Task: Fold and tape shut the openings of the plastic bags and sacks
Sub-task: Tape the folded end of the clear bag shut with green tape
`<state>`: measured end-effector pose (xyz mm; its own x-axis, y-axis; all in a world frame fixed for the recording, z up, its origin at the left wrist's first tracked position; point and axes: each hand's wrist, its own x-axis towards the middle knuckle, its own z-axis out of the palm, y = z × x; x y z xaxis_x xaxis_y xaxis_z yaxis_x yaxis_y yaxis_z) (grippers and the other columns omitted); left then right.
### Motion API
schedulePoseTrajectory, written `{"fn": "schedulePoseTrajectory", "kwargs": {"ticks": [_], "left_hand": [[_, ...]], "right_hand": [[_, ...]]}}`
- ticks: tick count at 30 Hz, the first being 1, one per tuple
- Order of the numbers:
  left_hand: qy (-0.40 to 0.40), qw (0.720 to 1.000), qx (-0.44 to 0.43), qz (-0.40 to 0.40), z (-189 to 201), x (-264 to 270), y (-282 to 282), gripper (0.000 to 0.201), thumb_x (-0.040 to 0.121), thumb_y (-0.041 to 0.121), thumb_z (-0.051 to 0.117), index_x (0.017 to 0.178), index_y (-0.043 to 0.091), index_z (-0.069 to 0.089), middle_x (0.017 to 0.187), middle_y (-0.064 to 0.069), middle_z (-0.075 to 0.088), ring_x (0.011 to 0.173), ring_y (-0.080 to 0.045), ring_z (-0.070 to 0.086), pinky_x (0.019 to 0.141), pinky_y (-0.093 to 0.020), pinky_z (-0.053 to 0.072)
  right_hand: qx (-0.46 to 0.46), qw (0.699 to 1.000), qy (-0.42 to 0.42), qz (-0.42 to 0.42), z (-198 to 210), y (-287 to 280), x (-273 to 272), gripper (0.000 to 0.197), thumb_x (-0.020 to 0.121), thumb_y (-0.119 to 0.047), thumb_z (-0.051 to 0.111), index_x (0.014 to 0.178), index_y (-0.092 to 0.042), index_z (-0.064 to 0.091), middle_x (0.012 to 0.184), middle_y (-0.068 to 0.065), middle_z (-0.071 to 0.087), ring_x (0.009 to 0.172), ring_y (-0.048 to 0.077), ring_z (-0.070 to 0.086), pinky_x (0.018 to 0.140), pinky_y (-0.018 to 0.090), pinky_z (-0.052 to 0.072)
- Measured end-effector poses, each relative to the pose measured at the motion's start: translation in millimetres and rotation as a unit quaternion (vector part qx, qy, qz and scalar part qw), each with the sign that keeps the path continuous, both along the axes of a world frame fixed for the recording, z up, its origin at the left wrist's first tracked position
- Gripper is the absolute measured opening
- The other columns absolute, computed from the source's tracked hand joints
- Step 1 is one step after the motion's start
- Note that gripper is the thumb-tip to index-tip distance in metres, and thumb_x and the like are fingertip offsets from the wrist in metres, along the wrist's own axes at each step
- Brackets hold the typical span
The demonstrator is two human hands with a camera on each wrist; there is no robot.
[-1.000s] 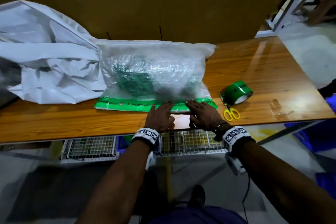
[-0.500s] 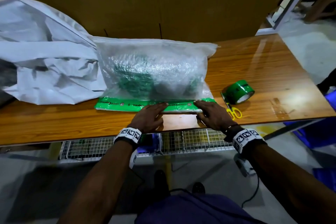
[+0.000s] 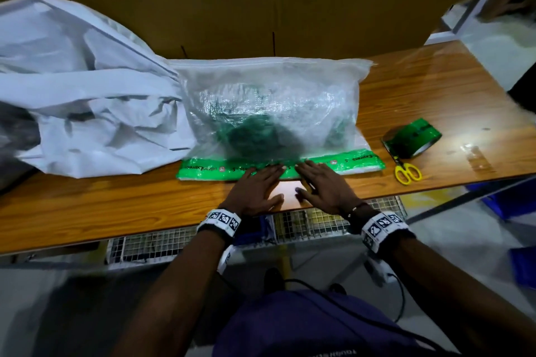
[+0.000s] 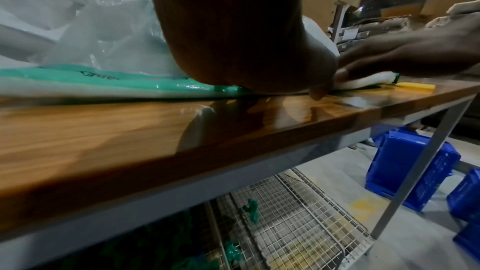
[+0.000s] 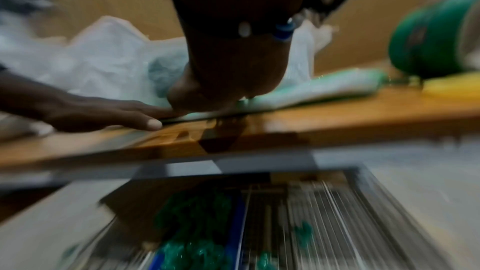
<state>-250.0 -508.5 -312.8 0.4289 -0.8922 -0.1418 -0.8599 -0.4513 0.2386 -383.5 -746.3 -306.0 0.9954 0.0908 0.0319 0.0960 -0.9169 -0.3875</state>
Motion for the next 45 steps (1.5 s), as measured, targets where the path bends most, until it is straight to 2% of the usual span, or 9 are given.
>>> {"fn": "schedulePoseTrajectory", "kwargs": {"ticks": [8,15,19,23,29,34,38,41,45], "left_hand": [[0.025,0.996,-0.021,-0.08,2.8,55.9,65.9,0.078,0.1,0.065,0.038,0.167,0.028,0.02,0.17,0.004,0.028,0.152,-0.019,0.037,0.118,-0.041,0.032],[0.036,0.998,-0.016,-0.046,3.9,82.2,116.9,0.067,0.105,0.063,0.035,0.165,0.037,0.021,0.168,0.006,0.033,0.151,-0.016,0.037,0.124,-0.039,0.029],[0.045,0.997,-0.068,0.015,11.2,68.7,101.2,0.058,0.103,0.055,0.041,0.156,0.03,0.048,0.156,0.002,0.053,0.138,-0.021,0.052,0.114,-0.038,0.041],[-0.069,0.988,-0.126,0.055,20.1,40.8,74.1,0.04,0.096,0.041,0.064,0.127,0.016,0.07,0.126,-0.007,0.073,0.1,-0.033,0.071,0.084,-0.04,0.055],[-0.14,0.982,-0.124,0.041,49.9,13.1,26.7,0.045,0.089,0.043,0.067,0.125,0.016,0.066,0.116,-0.006,0.071,0.102,-0.03,0.064,0.088,-0.043,0.05],[-0.185,0.966,-0.178,0.028,94.6,19.6,3.3,0.039,0.079,0.027,0.049,0.107,0.015,0.074,0.091,-0.008,0.073,0.079,-0.032,0.07,0.069,-0.038,0.053],[-0.233,0.95,-0.206,0.04,143.3,33.7,-16.4,0.035,0.075,0.013,0.082,0.109,0.014,0.075,0.089,-0.008,0.075,0.075,-0.03,0.071,0.065,-0.034,0.054],[-0.252,0.947,-0.188,0.07,191.1,47.1,-42.2,0.042,0.069,0.018,0.093,0.104,0.019,0.07,0.07,-0.003,0.066,0.058,-0.03,0.063,0.048,-0.031,0.041],[-0.259,0.924,-0.272,0.071,267.2,74.4,-71.9,0.018,0.097,0.029,0.071,0.109,0.019,0.062,0.096,-0.008,0.064,0.066,-0.037,0.065,0.049,-0.039,0.043]], "right_hand": [[0.032,0.999,-0.014,-0.022,-5.3,-3.0,-0.4,0.064,0.104,-0.054,0.043,0.159,-0.022,0.044,0.163,0.0,0.044,0.154,0.017,0.034,0.125,0.047,0.032],[0.045,0.999,-0.014,-0.02,-2.9,-2.4,0.4,0.059,0.105,-0.047,0.047,0.159,-0.023,0.045,0.162,-0.003,0.044,0.154,0.015,0.034,0.125,0.04,0.03],[0.018,0.998,-0.047,-0.036,-1.2,3.3,4.5,0.051,0.103,-0.037,0.052,0.15,-0.018,0.057,0.153,0.002,0.056,0.144,0.022,0.05,0.117,0.043,0.041],[-0.012,0.995,-0.076,-0.069,6.2,11.9,16.3,0.036,0.095,-0.023,0.065,0.129,-0.017,0.072,0.131,0.008,0.073,0.115,0.03,0.071,0.093,0.047,0.058],[-0.054,0.992,-0.103,-0.058,40.5,8.3,11.7,0.044,0.093,-0.037,0.055,0.128,-0.016,0.071,0.122,0.008,0.075,0.109,0.03,0.07,0.091,0.042,0.049],[-0.028,0.988,-0.144,-0.05,81.9,-21.2,16.7,0.046,0.095,-0.034,0.057,0.135,-0.014,0.065,0.126,0.009,0.071,0.114,0.03,0.063,0.095,0.044,0.046],[-0.026,0.982,-0.18,-0.056,116.0,-60.4,32.6,0.041,0.096,-0.013,0.072,0.137,-0.013,0.063,0.127,0.011,0.07,0.111,0.036,0.064,0.09,0.045,0.051],[-0.036,0.972,-0.221,-0.074,164.0,-85.8,56.8,0.027,0.099,-0.017,0.071,0.126,-0.012,0.068,0.117,0.013,0.073,0.099,0.039,0.068,0.079,0.046,0.053],[-0.04,0.961,-0.269,-0.058,248.9,-116.0,90.1,0.026,0.1,-0.024,0.07,0.122,-0.009,0.072,0.11,0.013,0.076,0.091,0.036,0.071,0.073,0.04,0.053]]}}
